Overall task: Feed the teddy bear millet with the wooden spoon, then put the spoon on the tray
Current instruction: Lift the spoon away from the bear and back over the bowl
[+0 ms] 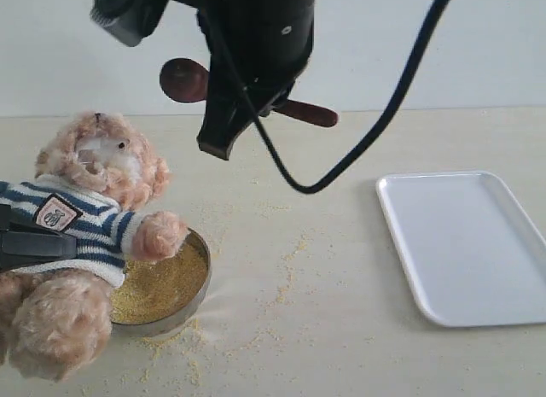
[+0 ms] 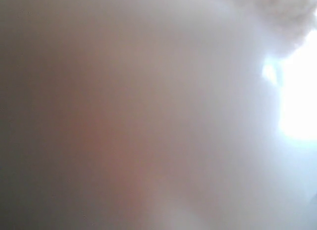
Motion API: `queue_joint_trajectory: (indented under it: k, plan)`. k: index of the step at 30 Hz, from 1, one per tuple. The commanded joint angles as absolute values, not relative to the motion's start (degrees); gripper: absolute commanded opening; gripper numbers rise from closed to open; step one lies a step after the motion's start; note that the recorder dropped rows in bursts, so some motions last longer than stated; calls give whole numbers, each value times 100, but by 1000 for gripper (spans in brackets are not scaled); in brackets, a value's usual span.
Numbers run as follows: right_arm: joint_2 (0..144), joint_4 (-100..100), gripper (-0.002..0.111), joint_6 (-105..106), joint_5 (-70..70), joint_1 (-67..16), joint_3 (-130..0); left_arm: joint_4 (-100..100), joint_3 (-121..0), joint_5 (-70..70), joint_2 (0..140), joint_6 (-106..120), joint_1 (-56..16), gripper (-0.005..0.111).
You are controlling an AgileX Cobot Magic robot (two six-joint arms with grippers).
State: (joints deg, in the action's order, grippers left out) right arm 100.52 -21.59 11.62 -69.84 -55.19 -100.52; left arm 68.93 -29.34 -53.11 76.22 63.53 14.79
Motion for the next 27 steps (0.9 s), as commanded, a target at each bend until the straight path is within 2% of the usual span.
queue_joint_trajectory:
  k: [1, 10, 19, 27]
  plan:
    - [10046, -959, 0, 1501, -6996, -4884, -10050, 6877, -3011, -5373, 7629, 5996, 1572, 5]
    - [10074, -978, 0, 1683, -6996, -4504, -10050, 7241, -3224, -5238, 7343, 5809, 2308, 5]
    - [10354, -622, 0, 2030, -6996, -4504, -10050, 7258, -3224, -4157, 7403, 6008, 2309, 5]
    - [10539, -476, 0, 2316, -6996, -4504, -10050, 7385, -3224, -4183, 7779, 6008, 2309, 5]
